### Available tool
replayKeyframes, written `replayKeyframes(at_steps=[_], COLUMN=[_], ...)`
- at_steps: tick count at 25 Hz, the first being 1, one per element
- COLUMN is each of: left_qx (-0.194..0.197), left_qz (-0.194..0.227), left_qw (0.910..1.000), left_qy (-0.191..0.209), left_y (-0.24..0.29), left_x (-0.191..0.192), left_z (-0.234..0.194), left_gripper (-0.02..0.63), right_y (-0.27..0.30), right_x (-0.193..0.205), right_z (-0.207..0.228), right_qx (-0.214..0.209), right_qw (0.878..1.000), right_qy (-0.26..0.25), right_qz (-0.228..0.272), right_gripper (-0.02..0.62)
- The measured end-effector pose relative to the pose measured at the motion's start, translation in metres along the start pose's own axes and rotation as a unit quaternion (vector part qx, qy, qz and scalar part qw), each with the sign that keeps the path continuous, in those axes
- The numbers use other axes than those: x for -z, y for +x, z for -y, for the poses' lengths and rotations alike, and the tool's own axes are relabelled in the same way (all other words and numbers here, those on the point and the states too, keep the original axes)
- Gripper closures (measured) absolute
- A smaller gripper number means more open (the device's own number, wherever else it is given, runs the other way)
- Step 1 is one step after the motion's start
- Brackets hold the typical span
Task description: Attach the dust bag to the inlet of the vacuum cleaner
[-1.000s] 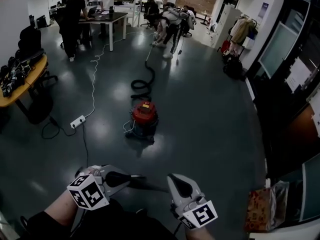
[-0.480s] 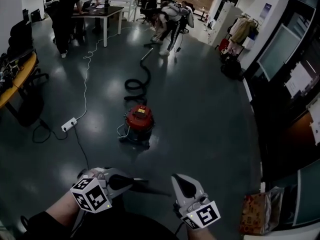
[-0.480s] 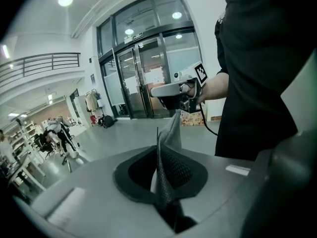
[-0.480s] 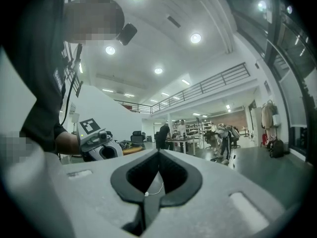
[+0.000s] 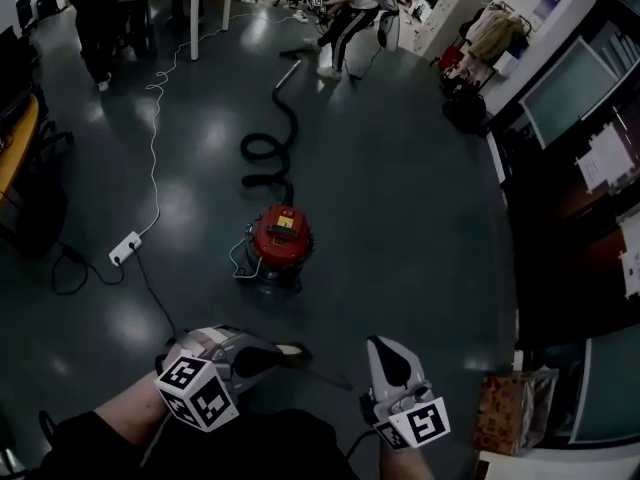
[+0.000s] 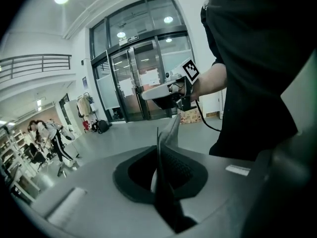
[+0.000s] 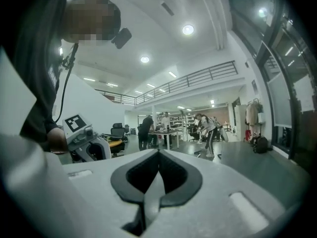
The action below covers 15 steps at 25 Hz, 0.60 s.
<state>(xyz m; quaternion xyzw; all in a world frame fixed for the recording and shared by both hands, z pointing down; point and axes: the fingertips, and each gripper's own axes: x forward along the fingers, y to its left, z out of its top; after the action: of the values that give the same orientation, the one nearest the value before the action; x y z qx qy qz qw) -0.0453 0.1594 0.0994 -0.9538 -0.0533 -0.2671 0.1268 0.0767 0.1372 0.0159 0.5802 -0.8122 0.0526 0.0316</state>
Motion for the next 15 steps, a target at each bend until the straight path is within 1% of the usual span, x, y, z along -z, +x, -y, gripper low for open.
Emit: replayKeyframes(at_steps=[4, 8, 11, 15], left_qx=[0.012, 0.022, 0.016, -0.003], left_qz=[0.005, 0.009, -0.001, -0.017], left_qw=[0.9999, 0.9994, 0.9991, 0.9982], left_qy=[-0.008, -0.025, -0.039, -0.058], left_y=[0.012, 0.032, 0.057, 0.093], left_x=[0.017, 0.026, 0.034, 0.044], left_z=[-0.029, -0.046, -0.058, -0.071], left_gripper=[0.583, 0.583, 0.581, 0.583], right_y=[0.033, 0.06, 0.078, 0.099], right_x=[0.003, 0.01, 0.024, 0.042], right_z=[0.025, 0.053, 0.076, 0.106], right_qx=[0.01, 0.0, -0.024, -0.074], right_qw=[1.0, 1.0, 1.0, 0.997], right_qy=[0.002, 0.012, 0.02, 0.025], right_qz=[-0.003, -0.001, 0.0, -0.004], right_gripper=[0.594, 0.594, 0.593, 0.593])
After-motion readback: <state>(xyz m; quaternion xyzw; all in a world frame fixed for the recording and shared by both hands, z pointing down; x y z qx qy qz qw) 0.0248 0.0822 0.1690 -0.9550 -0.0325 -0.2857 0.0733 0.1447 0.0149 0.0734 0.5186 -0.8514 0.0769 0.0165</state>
